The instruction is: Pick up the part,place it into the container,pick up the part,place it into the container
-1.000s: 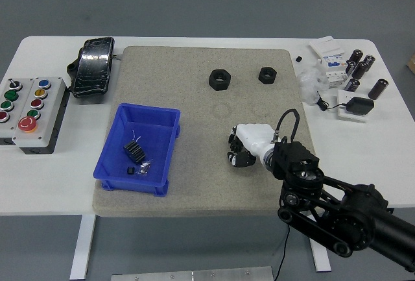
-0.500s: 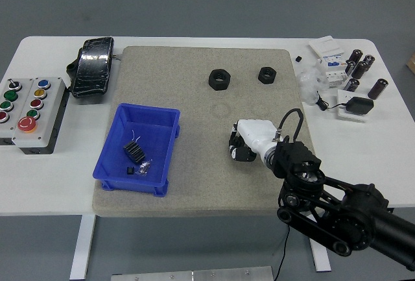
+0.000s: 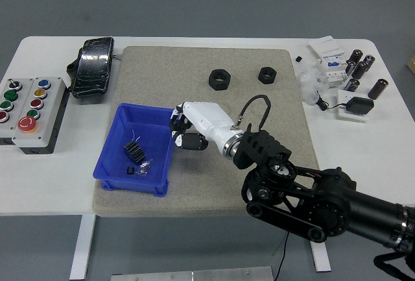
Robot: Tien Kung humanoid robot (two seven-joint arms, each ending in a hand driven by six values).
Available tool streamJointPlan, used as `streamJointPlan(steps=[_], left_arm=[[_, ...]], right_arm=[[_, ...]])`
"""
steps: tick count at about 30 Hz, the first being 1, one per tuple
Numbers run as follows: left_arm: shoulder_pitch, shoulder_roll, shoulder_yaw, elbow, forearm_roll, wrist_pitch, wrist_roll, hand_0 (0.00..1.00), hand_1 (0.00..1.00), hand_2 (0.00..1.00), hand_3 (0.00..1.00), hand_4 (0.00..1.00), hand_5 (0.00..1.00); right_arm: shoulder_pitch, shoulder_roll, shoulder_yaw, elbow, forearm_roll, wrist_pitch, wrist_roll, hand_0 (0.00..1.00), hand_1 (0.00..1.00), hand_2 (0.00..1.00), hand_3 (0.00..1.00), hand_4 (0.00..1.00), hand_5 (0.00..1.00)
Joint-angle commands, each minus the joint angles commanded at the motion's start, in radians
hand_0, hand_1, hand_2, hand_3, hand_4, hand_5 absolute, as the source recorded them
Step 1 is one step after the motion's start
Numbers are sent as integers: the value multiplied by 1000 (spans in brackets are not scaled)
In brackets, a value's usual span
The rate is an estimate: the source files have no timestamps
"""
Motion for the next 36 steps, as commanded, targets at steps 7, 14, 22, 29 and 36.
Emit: streamJointPlan(steps=[7, 14, 22, 29, 36], left_arm=[[2, -1, -5, 0, 7, 0, 4, 655, 599, 558, 621, 652, 448], [0, 0, -8, 0, 0, 2, 4, 655, 599, 558, 621, 652, 451], [0, 2, -6, 0, 2, 1, 4, 655, 599, 559, 622, 652, 452], [0, 0, -5, 0, 3, -1, 3, 655, 599, 559, 621, 652, 453], [0, 1, -5, 0, 3, -1, -1, 656, 599, 558, 621, 651, 453]], right_arm=[[44, 47, -77, -15, 85, -53, 90, 497, 558, 496, 411, 292, 2], [41, 60, -99, -62, 168, -47, 120, 613, 732, 780, 664, 273, 173], [22, 55, -32, -12, 140, -89, 142, 660, 792, 837, 716, 443, 210], [-38, 20, 93, 36, 193, -184, 222, 586, 707, 744, 679, 475, 238], [-191, 3, 303, -26, 441, -123, 396, 563, 642, 660, 676, 509, 216]])
